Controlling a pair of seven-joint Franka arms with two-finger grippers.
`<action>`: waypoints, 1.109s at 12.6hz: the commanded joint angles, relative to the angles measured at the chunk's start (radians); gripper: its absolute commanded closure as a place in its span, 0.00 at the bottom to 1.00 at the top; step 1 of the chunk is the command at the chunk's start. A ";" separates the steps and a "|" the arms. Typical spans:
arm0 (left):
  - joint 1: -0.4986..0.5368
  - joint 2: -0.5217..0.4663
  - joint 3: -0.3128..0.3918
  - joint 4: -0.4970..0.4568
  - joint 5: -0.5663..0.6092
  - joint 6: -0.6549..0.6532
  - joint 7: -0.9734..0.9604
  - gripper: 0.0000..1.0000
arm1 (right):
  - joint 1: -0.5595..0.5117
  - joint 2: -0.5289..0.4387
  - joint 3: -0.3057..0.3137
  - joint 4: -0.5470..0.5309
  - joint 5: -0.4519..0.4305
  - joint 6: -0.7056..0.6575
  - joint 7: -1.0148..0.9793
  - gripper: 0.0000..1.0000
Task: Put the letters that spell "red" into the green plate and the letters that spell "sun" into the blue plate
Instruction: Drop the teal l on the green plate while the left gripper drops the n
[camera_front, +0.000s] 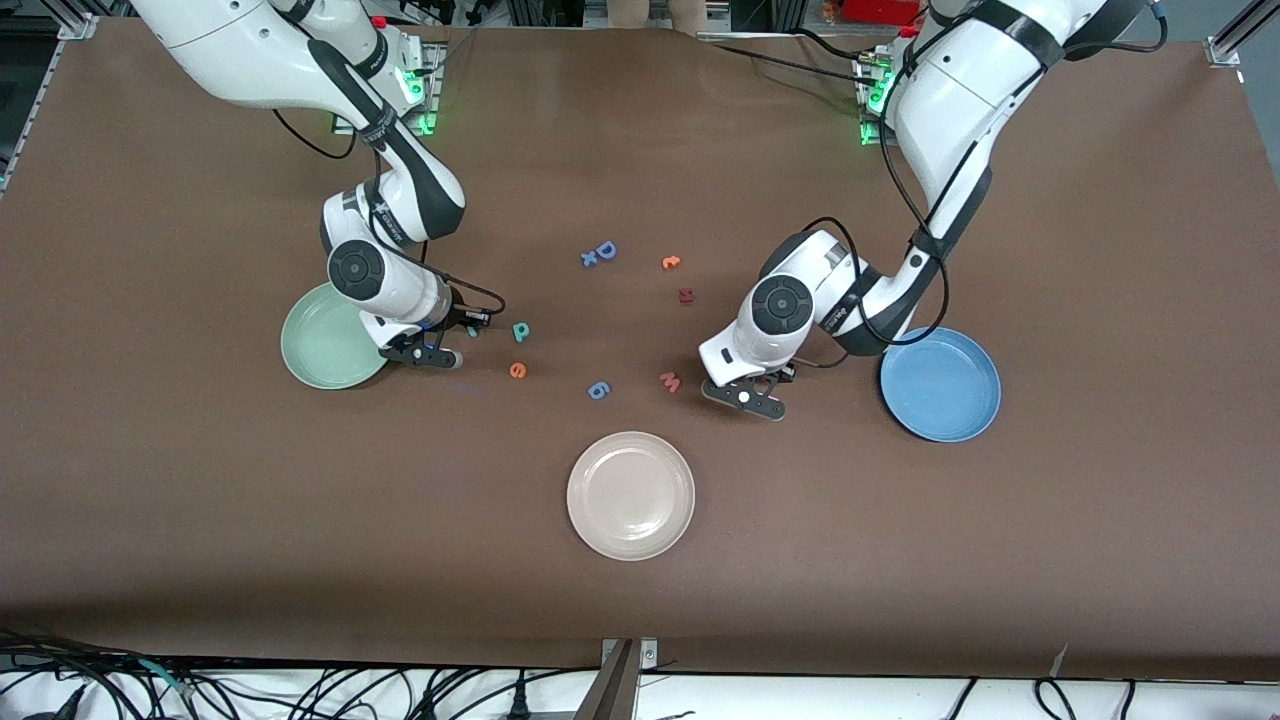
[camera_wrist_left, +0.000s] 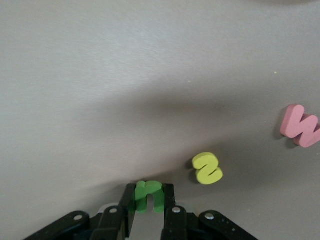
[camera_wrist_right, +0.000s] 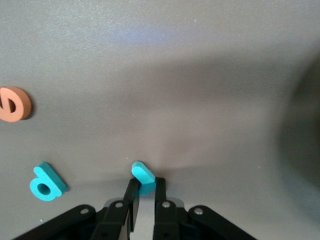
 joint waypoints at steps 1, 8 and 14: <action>0.023 -0.089 -0.001 0.011 0.030 -0.121 0.014 0.84 | -0.002 -0.086 -0.009 0.012 -0.002 -0.132 0.006 0.84; 0.232 -0.126 0.002 -0.010 0.030 -0.218 0.259 0.81 | -0.002 -0.224 -0.208 0.161 -0.002 -0.511 -0.191 0.84; 0.378 -0.114 0.000 -0.024 0.030 -0.273 0.352 0.79 | -0.008 -0.122 -0.339 0.127 0.004 -0.429 -0.371 0.84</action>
